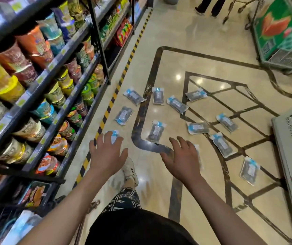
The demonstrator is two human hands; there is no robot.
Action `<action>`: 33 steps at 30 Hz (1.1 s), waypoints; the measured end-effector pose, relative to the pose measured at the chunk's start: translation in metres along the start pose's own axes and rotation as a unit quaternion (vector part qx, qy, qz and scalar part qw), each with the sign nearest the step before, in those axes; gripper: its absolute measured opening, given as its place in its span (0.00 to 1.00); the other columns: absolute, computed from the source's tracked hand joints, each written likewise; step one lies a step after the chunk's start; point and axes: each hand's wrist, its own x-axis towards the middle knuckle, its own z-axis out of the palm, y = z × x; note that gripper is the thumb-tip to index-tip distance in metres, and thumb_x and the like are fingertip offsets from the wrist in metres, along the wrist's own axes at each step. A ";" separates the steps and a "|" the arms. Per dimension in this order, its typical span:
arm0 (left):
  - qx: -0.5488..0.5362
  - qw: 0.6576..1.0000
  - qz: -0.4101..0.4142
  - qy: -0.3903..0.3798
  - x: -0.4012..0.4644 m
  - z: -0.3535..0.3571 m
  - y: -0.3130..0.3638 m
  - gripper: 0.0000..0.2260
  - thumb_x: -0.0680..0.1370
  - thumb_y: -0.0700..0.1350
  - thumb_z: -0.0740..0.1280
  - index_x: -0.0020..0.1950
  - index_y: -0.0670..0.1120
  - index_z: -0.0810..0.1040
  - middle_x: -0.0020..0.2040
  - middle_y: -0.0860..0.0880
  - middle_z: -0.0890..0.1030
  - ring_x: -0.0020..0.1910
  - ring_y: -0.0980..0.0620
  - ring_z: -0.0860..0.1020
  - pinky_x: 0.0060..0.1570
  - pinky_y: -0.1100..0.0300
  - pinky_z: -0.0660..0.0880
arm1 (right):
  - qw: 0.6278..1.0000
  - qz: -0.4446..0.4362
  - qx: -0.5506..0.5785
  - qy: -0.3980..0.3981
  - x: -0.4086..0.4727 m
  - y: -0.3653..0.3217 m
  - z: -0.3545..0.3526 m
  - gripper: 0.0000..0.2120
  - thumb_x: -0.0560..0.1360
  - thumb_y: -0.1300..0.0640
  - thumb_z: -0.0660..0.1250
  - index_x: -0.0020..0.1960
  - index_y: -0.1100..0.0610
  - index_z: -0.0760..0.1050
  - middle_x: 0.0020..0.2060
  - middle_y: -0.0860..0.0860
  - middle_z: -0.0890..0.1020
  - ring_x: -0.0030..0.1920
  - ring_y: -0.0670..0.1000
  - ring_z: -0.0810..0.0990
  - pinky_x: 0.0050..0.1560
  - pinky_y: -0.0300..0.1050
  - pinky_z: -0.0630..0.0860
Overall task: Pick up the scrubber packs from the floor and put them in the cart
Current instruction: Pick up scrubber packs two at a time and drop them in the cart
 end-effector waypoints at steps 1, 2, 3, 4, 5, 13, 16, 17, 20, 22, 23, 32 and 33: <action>0.003 1.000 -0.001 0.002 0.019 0.001 -0.004 0.19 0.76 0.55 0.70 0.65 0.50 0.80 0.70 0.39 0.75 0.70 0.34 0.71 0.65 0.29 0.64 | 1.000 -0.002 -0.004 0.001 0.020 -0.004 0.001 0.32 0.75 0.36 0.59 0.69 0.55 0.78 0.68 0.60 0.79 0.64 0.68 0.78 0.68 0.63 0.73; 0.004 1.000 -0.003 0.000 0.038 0.001 -0.008 0.19 0.76 0.55 0.69 0.65 0.50 0.80 0.69 0.39 0.75 0.69 0.35 0.72 0.65 0.29 0.65 | 1.000 -0.005 -0.010 0.001 0.041 -0.007 0.002 0.32 0.75 0.36 0.60 0.68 0.56 0.78 0.67 0.61 0.80 0.63 0.69 0.78 0.67 0.63 0.74; 0.001 1.000 -0.004 -0.001 0.058 0.001 -0.012 0.19 0.77 0.56 0.67 0.64 0.50 0.80 0.69 0.39 0.75 0.69 0.34 0.72 0.65 0.30 0.65 | 1.000 -0.009 -0.018 -0.003 0.063 -0.010 0.003 0.32 0.75 0.37 0.61 0.68 0.57 0.78 0.66 0.62 0.80 0.62 0.69 0.79 0.65 0.63 0.75; -0.007 1.000 -0.006 -0.004 0.078 0.000 -0.016 0.19 0.77 0.56 0.66 0.64 0.49 0.80 0.69 0.39 0.75 0.69 0.34 0.72 0.65 0.30 0.65 | 0.999 -0.014 -0.026 -0.013 0.085 -0.014 0.003 0.32 0.74 0.37 0.62 0.68 0.58 0.78 0.66 0.62 0.80 0.62 0.69 0.79 0.65 0.63 0.76; -0.016 1.000 -0.009 -0.010 0.096 -0.002 -0.020 0.20 0.77 0.57 0.64 0.65 0.50 0.80 0.70 0.39 0.74 0.70 0.34 0.71 0.65 0.30 0.65 | 0.999 -0.021 -0.033 -0.023 0.106 -0.018 0.002 0.32 0.74 0.37 0.62 0.69 0.58 0.78 0.66 0.63 0.80 0.61 0.69 0.80 0.64 0.63 0.76; -0.021 1.000 -0.004 -0.022 0.230 -0.014 -0.049 0.23 0.76 0.58 0.63 0.66 0.49 0.79 0.71 0.39 0.74 0.70 0.35 0.71 0.67 0.33 0.64 | 0.998 -0.041 -0.038 -0.022 0.248 -0.054 -0.001 0.32 0.77 0.37 0.60 0.70 0.59 0.78 0.67 0.65 0.79 0.67 0.68 0.77 0.70 0.61 0.70; -0.010 1.000 -0.001 -0.004 0.264 -0.012 -0.055 0.22 0.73 0.58 0.63 0.61 0.47 0.81 0.65 0.39 0.78 0.62 0.36 0.77 0.60 0.37 0.70 | 0.998 -0.043 -0.042 -0.037 0.282 -0.058 0.004 0.31 0.77 0.39 0.62 0.70 0.60 0.77 0.67 0.65 0.79 0.67 0.68 0.76 0.70 0.61 0.70; 0.000 1.000 0.006 0.002 0.272 -0.011 -0.057 0.21 0.73 0.57 0.64 0.59 0.46 0.82 0.63 0.38 0.79 0.58 0.36 0.79 0.56 0.39 0.72 | 0.997 -0.045 -0.044 -0.041 0.291 -0.056 0.007 0.32 0.77 0.38 0.61 0.70 0.60 0.77 0.67 0.65 0.79 0.66 0.68 0.77 0.70 0.61 0.70; -0.009 0.999 -0.005 -0.035 0.299 -0.003 -0.059 0.21 0.74 0.57 0.67 0.62 0.47 0.80 0.65 0.38 0.78 0.61 0.35 0.78 0.58 0.37 0.71 | 0.995 -0.048 -0.054 -0.062 0.316 -0.051 0.018 0.32 0.77 0.37 0.60 0.70 0.60 0.77 0.67 0.65 0.79 0.66 0.69 0.77 0.69 0.61 0.71; -0.026 0.998 -0.024 -0.052 0.314 0.008 -0.060 0.22 0.74 0.59 0.63 0.63 0.48 0.79 0.68 0.38 0.76 0.65 0.35 0.75 0.63 0.35 0.68 | 0.994 -0.049 -0.058 -0.073 0.333 -0.045 0.027 0.31 0.77 0.38 0.62 0.71 0.59 0.76 0.68 0.65 0.78 0.65 0.69 0.76 0.68 0.61 0.72; -0.027 0.997 -0.032 -0.063 0.320 0.016 -0.061 0.24 0.74 0.60 0.60 0.63 0.49 0.79 0.68 0.38 0.75 0.66 0.34 0.74 0.64 0.34 0.67 | 0.994 -0.050 -0.059 -0.074 0.342 -0.041 0.033 0.31 0.77 0.38 0.63 0.71 0.59 0.76 0.68 0.64 0.78 0.65 0.69 0.76 0.67 0.61 0.73; -0.036 0.979 -0.084 -0.185 0.381 0.124 -0.064 0.23 0.79 0.56 0.64 0.74 0.52 0.70 0.76 0.42 0.66 0.75 0.36 0.65 0.72 0.36 0.60 | 0.990 -0.030 -0.039 -0.130 0.422 0.008 0.152 0.28 0.78 0.41 0.65 0.70 0.59 0.76 0.64 0.63 0.80 0.59 0.68 0.79 0.60 0.58 0.74; -0.042 0.977 -0.090 -0.187 0.391 0.140 -0.065 0.23 0.79 0.56 0.65 0.74 0.52 0.70 0.77 0.42 0.66 0.75 0.36 0.65 0.72 0.36 0.60 | 0.989 -0.027 -0.037 -0.138 0.429 0.012 0.172 0.28 0.78 0.41 0.64 0.70 0.59 0.76 0.63 0.62 0.80 0.59 0.68 0.79 0.60 0.57 0.74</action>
